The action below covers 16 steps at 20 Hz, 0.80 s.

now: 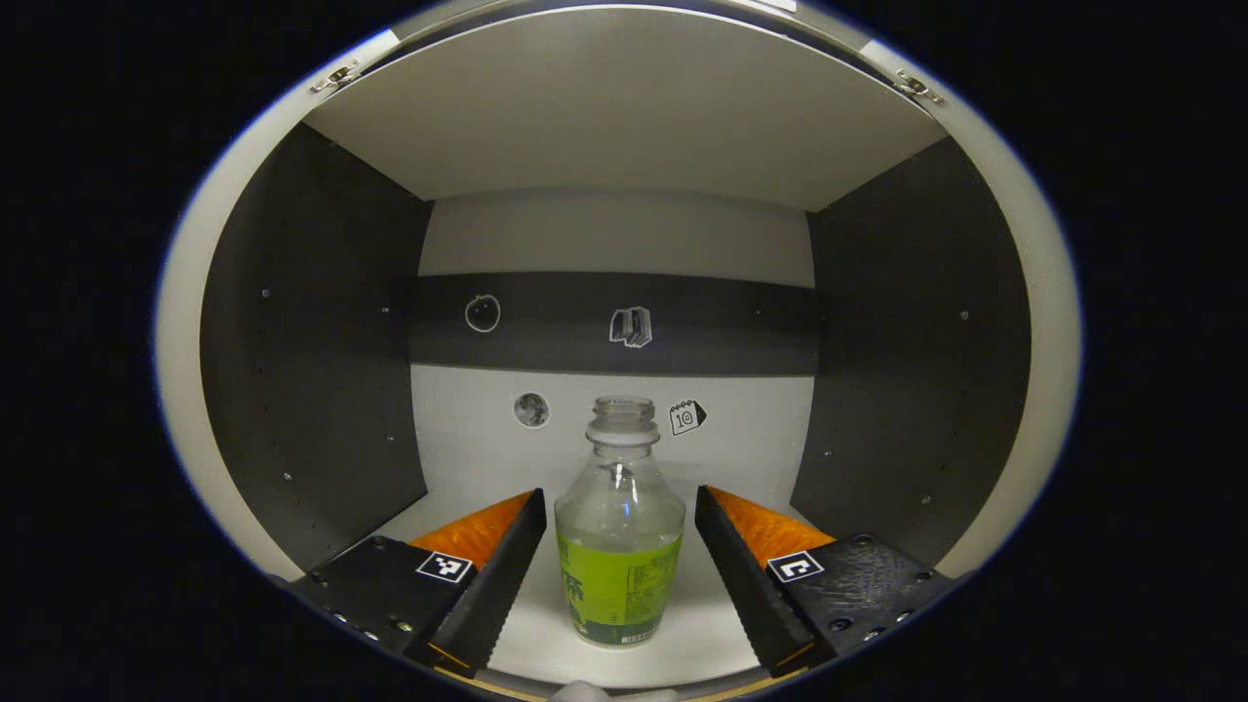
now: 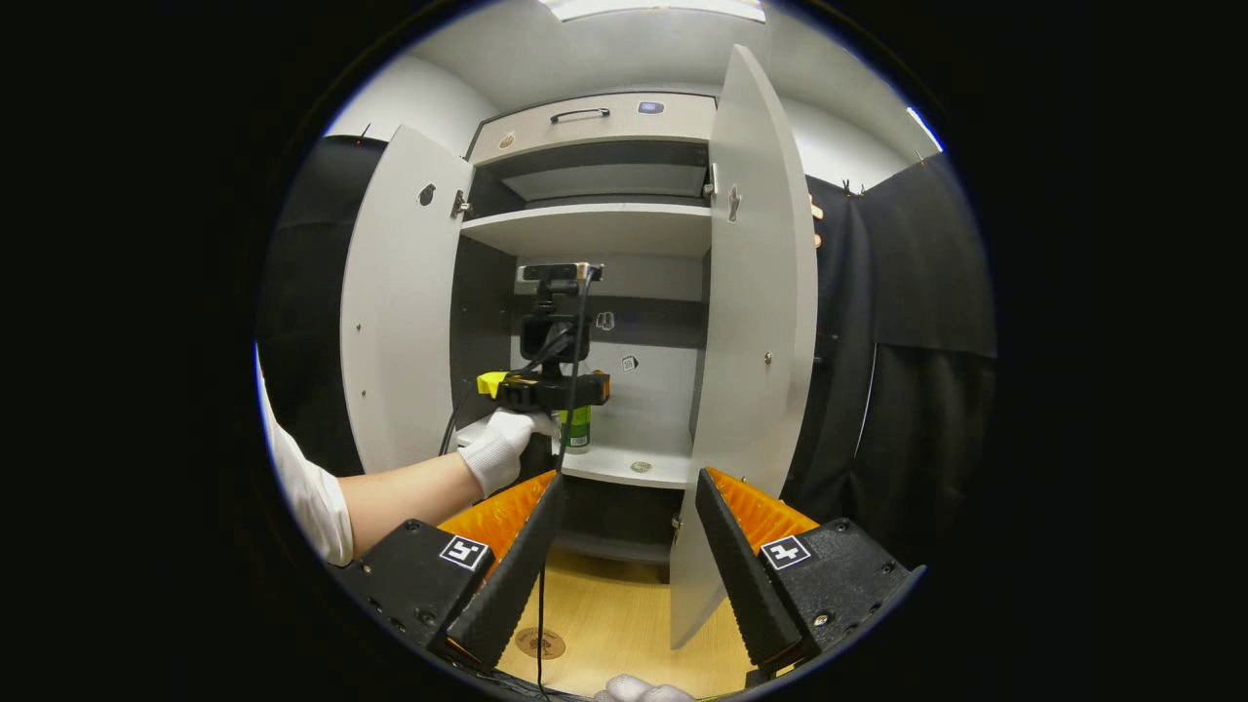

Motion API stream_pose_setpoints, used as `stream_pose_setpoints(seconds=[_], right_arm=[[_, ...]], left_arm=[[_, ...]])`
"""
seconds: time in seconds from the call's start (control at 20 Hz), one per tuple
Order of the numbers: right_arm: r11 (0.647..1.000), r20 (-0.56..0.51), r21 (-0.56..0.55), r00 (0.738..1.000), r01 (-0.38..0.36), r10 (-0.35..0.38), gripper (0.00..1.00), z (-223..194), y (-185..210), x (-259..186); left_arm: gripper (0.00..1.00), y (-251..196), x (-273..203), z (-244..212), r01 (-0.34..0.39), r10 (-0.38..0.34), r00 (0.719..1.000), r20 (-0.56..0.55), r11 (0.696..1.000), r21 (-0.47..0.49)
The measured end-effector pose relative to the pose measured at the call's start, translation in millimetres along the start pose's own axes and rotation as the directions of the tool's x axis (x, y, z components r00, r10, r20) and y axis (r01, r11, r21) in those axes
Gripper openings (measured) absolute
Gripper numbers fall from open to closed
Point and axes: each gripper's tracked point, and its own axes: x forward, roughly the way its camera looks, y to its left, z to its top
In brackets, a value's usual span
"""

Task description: Grasp the bottle in the cabinet with the left hand and place it on the coaster, then close the right door with the right hand and the left door with the left hand.

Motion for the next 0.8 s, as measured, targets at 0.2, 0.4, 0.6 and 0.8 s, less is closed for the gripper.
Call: stream_pose_setpoints(seconds=[0.2,0.4,0.6,0.8], right_arm=[[1.000,0.006,0.001,1.000,0.008,-0.008,0.84,1,-5,-4],[1.000,0.028,0.015,0.999,0.025,-0.025,0.84,3,-8,-17],[0.999,0.028,0.034,0.999,0.037,-0.037,0.84,0,-6,-29],[0.997,0.016,0.061,0.998,0.052,-0.053,0.84,-6,-4,-45]], left_arm=[[0.73,16,8,-9,-0.047,0.047,0.998,-0.028,0.999,0.011],[0.71,12,-24,12,-0.002,0.001,1.000,0.018,1.000,0.021],[0.70,6,-84,22,0.035,-0.039,0.997,0.066,0.997,0.070],[0.70,9,-154,9,0.077,-0.080,0.994,0.074,0.996,0.043]])
